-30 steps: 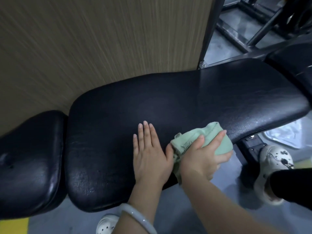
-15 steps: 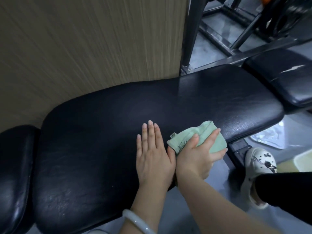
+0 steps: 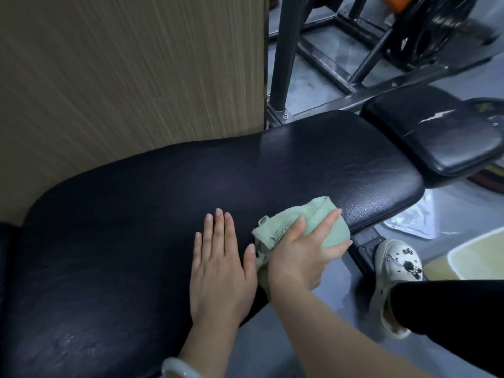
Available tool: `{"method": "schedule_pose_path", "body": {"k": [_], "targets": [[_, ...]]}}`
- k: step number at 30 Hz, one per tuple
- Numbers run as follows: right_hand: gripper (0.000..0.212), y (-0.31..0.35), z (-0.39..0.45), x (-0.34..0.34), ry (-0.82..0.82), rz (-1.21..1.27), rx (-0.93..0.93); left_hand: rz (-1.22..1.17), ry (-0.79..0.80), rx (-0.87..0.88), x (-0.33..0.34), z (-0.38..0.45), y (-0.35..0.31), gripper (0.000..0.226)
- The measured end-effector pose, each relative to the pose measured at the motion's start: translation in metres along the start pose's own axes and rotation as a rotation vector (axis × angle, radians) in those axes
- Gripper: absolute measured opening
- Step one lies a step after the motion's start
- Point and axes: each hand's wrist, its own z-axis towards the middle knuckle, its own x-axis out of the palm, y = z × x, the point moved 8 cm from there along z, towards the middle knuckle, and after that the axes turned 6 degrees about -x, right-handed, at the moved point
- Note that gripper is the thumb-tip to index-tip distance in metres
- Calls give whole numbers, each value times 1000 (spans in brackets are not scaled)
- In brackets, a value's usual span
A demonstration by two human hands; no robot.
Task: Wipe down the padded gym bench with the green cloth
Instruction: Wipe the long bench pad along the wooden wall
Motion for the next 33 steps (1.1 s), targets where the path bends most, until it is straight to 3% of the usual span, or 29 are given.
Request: {"method": "schedule_pose_path", "body": {"k": [14, 24, 33], "targets": [[58, 12, 51, -29, -151, 109, 30, 4, 12, -10, 3, -1, -1, 64], [60, -3, -3, -3, 25, 152, -16, 23, 17, -9, 5, 2, -2, 63], [62, 4, 40, -21, -72, 200, -14, 31, 38, 2, 6, -1, -1, 64]]}}
